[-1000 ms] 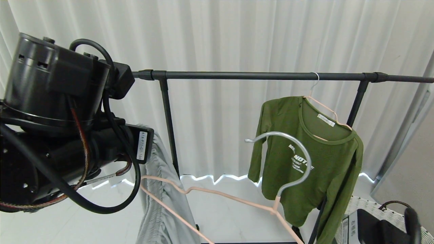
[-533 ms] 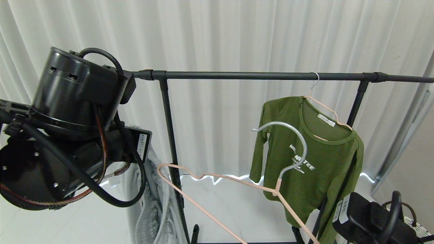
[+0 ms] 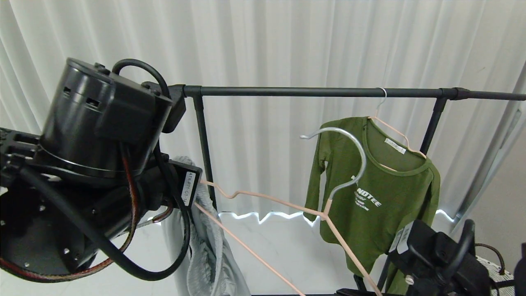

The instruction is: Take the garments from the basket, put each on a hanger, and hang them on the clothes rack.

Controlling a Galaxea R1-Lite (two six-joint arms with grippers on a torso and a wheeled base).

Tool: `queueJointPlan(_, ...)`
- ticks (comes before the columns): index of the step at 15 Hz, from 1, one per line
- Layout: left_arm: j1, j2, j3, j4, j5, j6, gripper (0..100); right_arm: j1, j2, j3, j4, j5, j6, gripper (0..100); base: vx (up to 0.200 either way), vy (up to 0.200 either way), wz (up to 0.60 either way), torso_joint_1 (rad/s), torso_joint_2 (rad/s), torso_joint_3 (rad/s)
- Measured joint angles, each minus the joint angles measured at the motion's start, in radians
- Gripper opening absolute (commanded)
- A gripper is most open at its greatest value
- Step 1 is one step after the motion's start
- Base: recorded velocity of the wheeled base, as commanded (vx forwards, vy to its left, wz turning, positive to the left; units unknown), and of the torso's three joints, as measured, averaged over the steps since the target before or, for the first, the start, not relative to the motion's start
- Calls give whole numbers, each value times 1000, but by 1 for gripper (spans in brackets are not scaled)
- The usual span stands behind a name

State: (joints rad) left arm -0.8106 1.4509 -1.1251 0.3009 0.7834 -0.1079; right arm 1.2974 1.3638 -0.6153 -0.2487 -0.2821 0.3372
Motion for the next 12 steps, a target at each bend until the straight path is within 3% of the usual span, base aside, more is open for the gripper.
queueJointPlan(4,-51,-26,-4,0,0,0,0,-1,50,-2,-58,-14,0,0,0,0,0,0,0,0)
queueJointPlan(9,-111,-52,-23,-1,-1,-4,0,-8,171,-7,-224,-65,0,0,0,0,0,0,0,0)
queueJointPlan(12,-131,-59,-38,1,0,-4,0,-14,226,-18,-243,-80,-1,0,0,0,0,0,0,0)
